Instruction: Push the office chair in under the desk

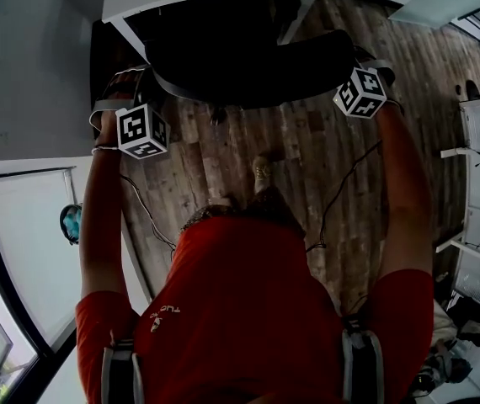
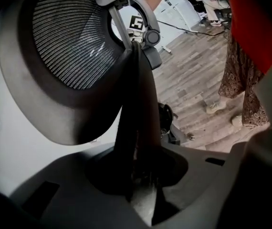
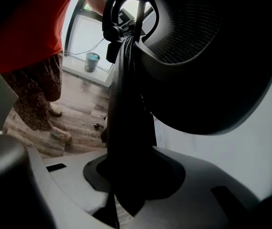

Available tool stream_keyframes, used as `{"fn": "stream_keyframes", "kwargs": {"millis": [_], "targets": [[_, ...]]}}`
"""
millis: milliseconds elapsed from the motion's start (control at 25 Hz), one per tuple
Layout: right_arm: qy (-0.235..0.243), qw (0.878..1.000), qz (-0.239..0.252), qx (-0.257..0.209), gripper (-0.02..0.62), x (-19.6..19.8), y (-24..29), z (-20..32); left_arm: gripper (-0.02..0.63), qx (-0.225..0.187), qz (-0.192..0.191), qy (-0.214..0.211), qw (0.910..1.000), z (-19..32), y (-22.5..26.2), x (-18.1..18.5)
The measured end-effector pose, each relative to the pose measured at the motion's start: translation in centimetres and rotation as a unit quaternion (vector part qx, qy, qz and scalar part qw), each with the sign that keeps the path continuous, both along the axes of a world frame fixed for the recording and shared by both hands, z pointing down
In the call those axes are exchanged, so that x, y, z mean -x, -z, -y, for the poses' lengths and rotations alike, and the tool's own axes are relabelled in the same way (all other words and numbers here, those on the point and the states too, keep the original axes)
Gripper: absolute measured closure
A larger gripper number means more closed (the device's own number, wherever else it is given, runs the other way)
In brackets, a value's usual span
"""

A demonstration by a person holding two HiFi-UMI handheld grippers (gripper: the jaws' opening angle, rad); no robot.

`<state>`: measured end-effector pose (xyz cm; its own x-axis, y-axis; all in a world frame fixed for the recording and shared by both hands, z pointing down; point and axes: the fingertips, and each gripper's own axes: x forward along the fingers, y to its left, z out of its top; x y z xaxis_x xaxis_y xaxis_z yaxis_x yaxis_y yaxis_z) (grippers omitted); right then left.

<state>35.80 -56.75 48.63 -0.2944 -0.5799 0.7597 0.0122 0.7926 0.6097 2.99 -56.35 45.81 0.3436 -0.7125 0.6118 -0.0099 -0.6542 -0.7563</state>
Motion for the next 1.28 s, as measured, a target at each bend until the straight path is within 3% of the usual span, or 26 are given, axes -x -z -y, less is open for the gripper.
{"fn": "stream_keyframes", "kwargs": {"millis": [560, 800, 1280], "targets": [[0.040, 0.999, 0.008, 0.001, 0.479, -0.9, 0.3, 11.6, 0.491, 0.011, 0.015, 0.060, 0.9981, 10.1, -0.4, -1.2], [0.048, 0.999, 0.012, -0.001, 0.480, -0.1, 0.1, 15.6, 0.488, 0.015, 0.026, 0.090, 0.9955, 14.4, -0.8, -0.1], [0.038, 0.999, 0.012, 0.002, 0.479, 1.1, -0.1, 22.3, 0.476, 0.006, 0.025, 0.102, 0.9944, 21.6, -0.9, 1.4]]}}
